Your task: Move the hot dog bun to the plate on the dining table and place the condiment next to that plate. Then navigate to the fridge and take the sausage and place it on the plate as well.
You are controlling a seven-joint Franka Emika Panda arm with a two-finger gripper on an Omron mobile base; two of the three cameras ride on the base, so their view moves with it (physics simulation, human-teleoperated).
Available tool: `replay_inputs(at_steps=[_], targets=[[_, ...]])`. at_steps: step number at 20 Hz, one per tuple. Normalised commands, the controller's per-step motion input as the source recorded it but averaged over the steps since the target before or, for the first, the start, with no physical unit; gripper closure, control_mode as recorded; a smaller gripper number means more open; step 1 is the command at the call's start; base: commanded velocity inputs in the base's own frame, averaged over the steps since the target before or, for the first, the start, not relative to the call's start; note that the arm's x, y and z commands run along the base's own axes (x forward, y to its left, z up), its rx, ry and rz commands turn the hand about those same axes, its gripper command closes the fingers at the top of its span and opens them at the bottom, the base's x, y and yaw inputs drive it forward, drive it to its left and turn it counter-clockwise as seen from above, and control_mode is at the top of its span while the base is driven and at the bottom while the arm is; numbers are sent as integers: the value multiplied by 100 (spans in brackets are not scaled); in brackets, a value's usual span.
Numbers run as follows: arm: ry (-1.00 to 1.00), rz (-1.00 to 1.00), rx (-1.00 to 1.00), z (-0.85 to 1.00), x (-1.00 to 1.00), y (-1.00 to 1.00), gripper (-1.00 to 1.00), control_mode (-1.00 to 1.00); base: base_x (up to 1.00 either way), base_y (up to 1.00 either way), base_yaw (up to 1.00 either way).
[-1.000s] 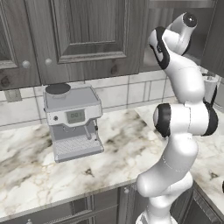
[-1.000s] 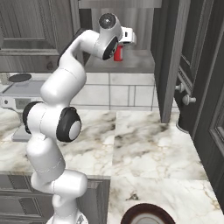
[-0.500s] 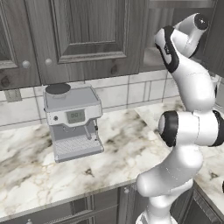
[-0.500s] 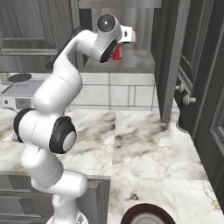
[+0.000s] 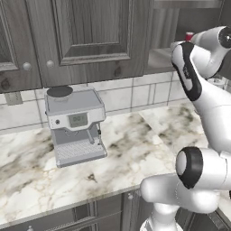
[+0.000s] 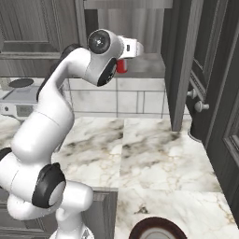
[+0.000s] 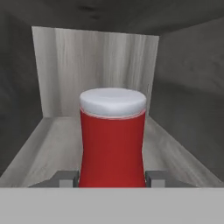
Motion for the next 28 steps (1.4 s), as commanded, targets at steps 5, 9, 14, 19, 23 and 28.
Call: replay_inputs(at_steps=[5, 9, 14, 19, 23, 28], targets=[[-1, -10, 0, 22, -100, 13, 100, -100, 0, 0, 0], [0, -9, 0, 15, -96, 30, 100, -100, 0, 0, 0], [0, -5, 0, 6, -93, 33, 100, -100, 0, 0, 0], [-4, 0, 0, -4, -100, 8, 100, -100, 0, 0, 0], [2, 0, 0, -10, -70, 13, 100, -100, 0, 0, 0], [11, 0, 0, -11, -15, 20, 100, -100, 0, 0, 0]])
